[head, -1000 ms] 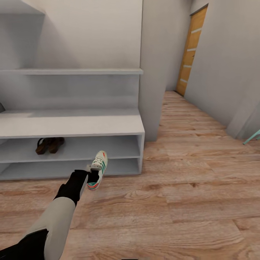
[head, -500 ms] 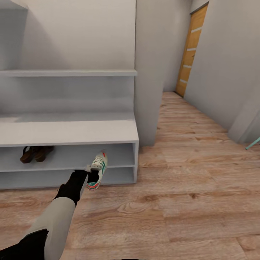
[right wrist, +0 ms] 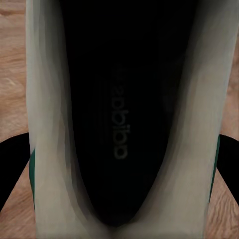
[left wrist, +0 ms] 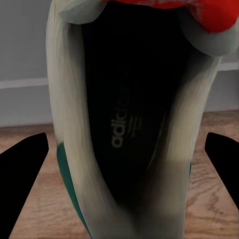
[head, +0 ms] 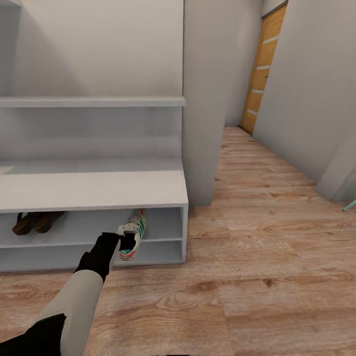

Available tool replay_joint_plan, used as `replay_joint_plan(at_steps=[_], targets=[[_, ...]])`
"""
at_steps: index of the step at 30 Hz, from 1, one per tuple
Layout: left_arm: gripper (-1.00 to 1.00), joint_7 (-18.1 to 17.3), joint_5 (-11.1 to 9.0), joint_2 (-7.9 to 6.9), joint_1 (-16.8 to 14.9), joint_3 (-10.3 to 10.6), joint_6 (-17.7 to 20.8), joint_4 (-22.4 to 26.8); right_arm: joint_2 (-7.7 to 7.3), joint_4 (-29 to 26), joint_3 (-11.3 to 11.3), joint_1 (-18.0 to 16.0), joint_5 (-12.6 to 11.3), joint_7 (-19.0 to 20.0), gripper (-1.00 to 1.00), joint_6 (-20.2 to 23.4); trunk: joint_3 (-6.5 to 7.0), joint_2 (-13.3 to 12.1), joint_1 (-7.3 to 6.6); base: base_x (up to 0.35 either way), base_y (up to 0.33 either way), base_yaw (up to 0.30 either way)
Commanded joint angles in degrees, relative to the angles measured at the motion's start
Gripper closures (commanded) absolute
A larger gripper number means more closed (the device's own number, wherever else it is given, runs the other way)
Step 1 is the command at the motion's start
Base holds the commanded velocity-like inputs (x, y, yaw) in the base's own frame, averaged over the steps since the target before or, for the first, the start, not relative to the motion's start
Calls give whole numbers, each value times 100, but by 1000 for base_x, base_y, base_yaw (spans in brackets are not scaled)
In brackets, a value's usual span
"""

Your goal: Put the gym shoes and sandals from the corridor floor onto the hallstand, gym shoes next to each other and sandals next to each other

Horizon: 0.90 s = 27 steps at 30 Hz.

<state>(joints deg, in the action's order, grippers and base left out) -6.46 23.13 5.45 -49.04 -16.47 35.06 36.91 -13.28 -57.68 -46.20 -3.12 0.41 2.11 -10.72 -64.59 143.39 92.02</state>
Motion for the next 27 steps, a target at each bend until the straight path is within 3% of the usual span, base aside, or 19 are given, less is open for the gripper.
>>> replay_joint_plan(at_steps=[1, 11, 27], targets=[[100, -57, 60, 9, -2, -41, 18, 11, 1, 3, -12, -5, 2, 26, 100, -18, -5, 2, -1, 21, -1, 0], [100, -57, 60, 9, 0, -34, 18, 9, 1, 8, -12, -5, 2, 26, 100, -18, -5, 2, -1, 185, 0, 0], [100, -57, 60, 9, 0, -41, 18, 12, 1, 11, -12, -5, 9, 26, 100, -18, -5, 2, -1, 38, -4, 0]])
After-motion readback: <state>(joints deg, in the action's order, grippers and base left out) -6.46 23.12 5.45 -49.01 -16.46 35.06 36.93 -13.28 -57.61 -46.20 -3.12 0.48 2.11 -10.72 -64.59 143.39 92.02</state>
